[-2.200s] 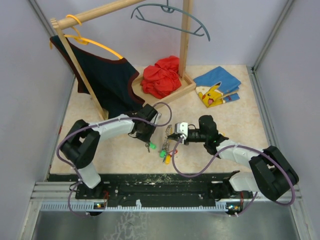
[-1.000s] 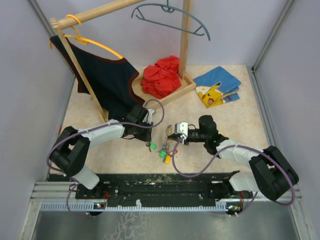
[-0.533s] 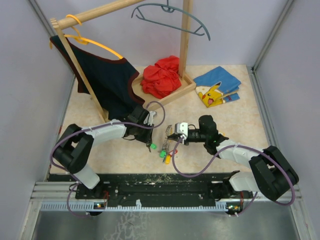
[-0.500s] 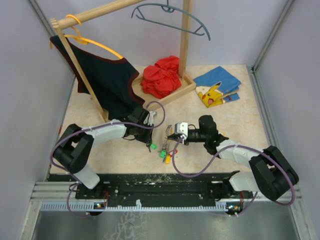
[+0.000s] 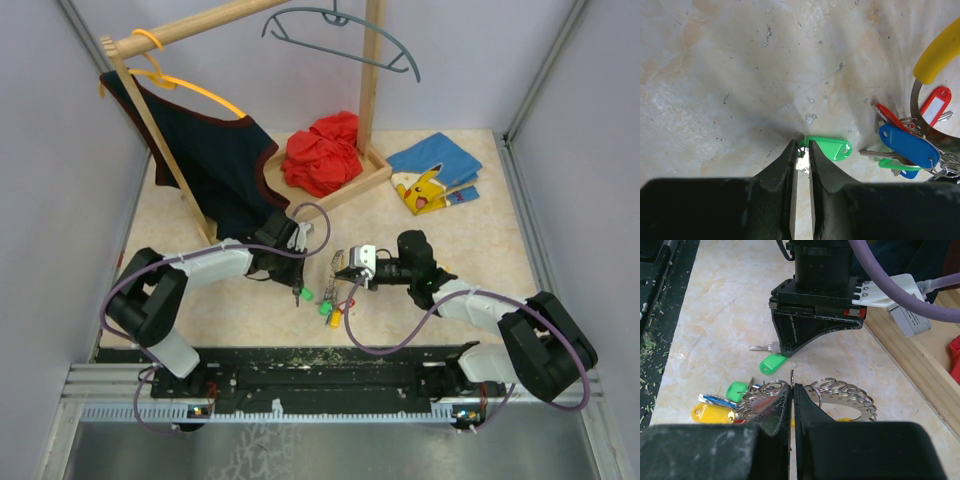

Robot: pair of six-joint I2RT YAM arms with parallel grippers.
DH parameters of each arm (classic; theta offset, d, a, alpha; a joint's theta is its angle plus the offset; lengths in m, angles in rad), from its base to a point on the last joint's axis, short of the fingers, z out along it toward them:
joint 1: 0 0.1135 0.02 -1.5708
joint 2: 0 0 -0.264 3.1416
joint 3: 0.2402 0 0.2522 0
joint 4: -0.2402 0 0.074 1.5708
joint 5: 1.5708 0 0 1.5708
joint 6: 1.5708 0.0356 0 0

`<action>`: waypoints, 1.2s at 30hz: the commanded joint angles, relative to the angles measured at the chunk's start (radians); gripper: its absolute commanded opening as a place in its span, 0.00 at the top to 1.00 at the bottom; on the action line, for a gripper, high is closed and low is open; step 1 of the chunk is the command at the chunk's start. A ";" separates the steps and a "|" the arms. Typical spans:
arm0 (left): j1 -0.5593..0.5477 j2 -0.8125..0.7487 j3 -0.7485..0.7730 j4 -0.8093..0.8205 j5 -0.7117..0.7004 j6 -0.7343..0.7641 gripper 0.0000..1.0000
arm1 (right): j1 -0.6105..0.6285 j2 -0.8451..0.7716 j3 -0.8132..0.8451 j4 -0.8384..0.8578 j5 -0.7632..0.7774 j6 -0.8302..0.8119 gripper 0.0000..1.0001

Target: Put the keys on the keyring

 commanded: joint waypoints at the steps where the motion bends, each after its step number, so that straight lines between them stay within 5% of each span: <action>1: 0.002 -0.001 -0.013 -0.004 0.018 0.012 0.82 | -0.012 -0.008 0.033 0.043 -0.034 0.006 1.00; 14: -0.073 0.016 -0.001 -0.049 -0.077 0.023 1.00 | -0.015 -0.012 0.029 0.054 -0.034 0.010 1.00; 20: -0.076 -0.087 -0.039 -0.017 -0.116 0.058 1.00 | -0.020 -0.017 0.026 0.056 -0.035 0.010 1.00; 36: -0.074 -0.492 -0.393 0.693 0.022 0.481 0.99 | -0.022 -0.052 -0.001 0.107 -0.060 -0.016 1.00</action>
